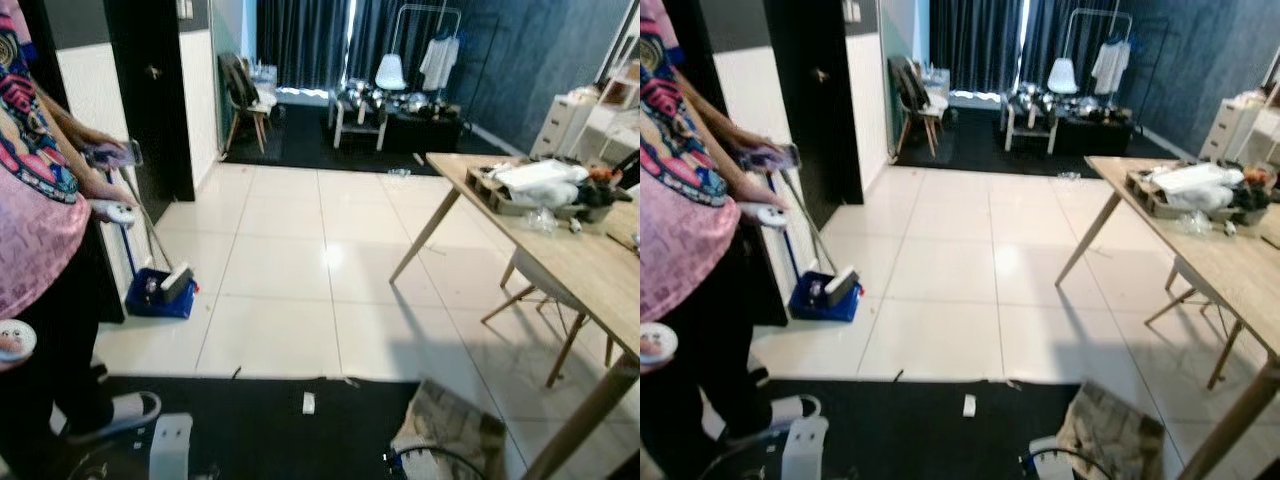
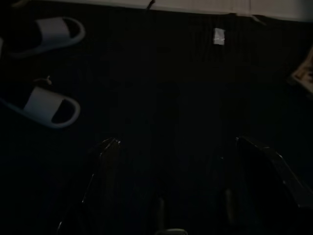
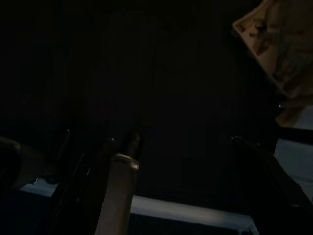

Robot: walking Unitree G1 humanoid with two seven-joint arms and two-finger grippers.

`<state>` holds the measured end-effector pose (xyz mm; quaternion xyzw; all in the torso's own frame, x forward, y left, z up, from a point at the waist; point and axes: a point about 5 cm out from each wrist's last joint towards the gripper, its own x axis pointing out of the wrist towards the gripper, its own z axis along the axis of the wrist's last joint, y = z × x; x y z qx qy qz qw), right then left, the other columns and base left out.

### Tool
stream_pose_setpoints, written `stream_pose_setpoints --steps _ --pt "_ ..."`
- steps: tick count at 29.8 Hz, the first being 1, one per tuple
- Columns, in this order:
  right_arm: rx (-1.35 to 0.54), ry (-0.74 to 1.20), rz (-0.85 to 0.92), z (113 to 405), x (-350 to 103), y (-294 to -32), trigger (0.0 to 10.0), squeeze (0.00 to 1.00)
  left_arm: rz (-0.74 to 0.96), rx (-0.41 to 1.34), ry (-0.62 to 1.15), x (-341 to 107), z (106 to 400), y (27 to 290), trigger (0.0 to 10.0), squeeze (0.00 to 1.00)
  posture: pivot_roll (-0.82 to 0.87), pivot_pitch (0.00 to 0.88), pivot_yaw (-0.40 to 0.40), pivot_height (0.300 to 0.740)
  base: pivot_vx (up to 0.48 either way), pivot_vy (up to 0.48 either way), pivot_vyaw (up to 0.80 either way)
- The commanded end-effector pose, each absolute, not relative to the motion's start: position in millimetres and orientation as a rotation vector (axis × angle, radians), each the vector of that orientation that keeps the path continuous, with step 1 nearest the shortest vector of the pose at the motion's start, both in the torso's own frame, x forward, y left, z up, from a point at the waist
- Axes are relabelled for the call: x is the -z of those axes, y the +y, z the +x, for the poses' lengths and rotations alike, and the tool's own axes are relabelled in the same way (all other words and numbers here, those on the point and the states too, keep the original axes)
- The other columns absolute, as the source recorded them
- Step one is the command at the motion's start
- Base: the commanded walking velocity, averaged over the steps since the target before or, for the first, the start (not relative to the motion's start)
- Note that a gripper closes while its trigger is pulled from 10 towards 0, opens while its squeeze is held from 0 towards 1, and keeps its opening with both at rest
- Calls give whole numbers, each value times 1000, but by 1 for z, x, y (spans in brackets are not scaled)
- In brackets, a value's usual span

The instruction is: Picking trash to rubbish bin

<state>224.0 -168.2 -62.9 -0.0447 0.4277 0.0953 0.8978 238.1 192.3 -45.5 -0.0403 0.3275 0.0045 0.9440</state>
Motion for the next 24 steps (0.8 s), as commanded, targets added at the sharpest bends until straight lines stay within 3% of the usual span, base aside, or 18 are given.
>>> stream_pose_setpoints --steps 1,24 --pt "-182 898 -82 221 65 -170 10000 0 -66 -4 687 49 234 192 10000 0 46 13 -62 740 0 0 0" --pt "-189 926 -115 213 70 -168 10000 0 4 33 742 56 224 190 10000 0 48 0 -52 740 0 0 0"
